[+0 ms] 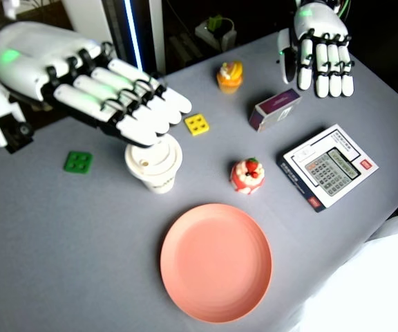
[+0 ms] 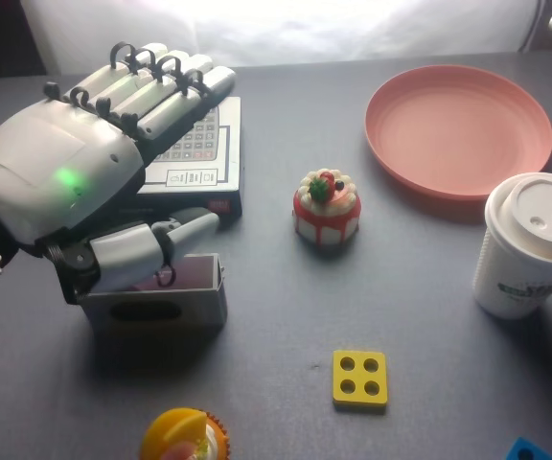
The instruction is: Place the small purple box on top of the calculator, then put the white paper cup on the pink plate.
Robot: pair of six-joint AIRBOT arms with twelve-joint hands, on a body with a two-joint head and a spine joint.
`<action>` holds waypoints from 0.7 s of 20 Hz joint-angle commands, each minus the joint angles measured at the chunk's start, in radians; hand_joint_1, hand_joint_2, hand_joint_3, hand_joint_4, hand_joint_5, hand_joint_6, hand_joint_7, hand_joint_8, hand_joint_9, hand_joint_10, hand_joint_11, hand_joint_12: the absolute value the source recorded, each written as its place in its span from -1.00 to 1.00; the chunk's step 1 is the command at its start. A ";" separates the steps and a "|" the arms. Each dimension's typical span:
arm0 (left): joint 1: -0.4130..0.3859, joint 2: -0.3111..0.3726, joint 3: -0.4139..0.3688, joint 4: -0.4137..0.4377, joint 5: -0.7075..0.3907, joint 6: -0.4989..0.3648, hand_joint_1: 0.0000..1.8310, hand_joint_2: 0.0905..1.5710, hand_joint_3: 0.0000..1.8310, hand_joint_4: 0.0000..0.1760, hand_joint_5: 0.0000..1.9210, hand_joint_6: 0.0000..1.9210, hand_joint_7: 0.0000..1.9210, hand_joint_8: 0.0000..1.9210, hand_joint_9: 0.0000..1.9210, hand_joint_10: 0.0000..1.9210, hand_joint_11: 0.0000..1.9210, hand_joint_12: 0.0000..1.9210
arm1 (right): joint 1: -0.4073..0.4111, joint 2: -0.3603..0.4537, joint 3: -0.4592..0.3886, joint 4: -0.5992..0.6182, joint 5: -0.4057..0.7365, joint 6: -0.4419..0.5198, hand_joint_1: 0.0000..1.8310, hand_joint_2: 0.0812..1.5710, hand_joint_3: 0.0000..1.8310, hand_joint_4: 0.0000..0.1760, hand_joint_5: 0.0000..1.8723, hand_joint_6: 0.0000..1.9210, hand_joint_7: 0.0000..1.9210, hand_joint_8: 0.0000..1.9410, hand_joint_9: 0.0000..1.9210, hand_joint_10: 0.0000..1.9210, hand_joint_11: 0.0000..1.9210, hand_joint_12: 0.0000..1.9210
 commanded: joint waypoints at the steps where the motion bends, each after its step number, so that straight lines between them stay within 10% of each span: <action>1: -0.017 -0.005 0.000 0.009 -0.123 0.003 -0.70 0.63 -0.98 -0.96 -1.00 -1.00 -1.00 -1.00 -1.00 -1.00 -1.00 -1.00 | 0.015 0.000 0.003 0.008 0.126 -0.004 -0.72 0.54 -0.96 -1.00 -1.00 -1.00 -1.00 -1.00 -1.00 -1.00 -1.00 -1.00; 10: 0.023 0.017 -0.018 -0.013 -0.118 0.003 -0.40 0.36 -1.00 -0.93 -1.00 -1.00 -1.00 -1.00 -1.00 -1.00 -1.00 -1.00 | 0.015 -0.010 0.008 0.018 0.119 -0.004 -0.68 0.56 -0.99 -1.00 -1.00 -1.00 -1.00 -1.00 -1.00 -1.00 -1.00 -1.00; 14: 0.062 0.020 -0.022 -0.041 -0.096 0.003 -0.25 0.16 -1.00 -0.62 -1.00 -1.00 -1.00 -1.00 -1.00 -1.00 -0.99 -1.00 | 0.014 -0.010 0.008 0.024 0.119 -0.004 -0.68 0.57 -0.99 -1.00 -1.00 -1.00 -1.00 -1.00 -1.00 -1.00 -1.00 -1.00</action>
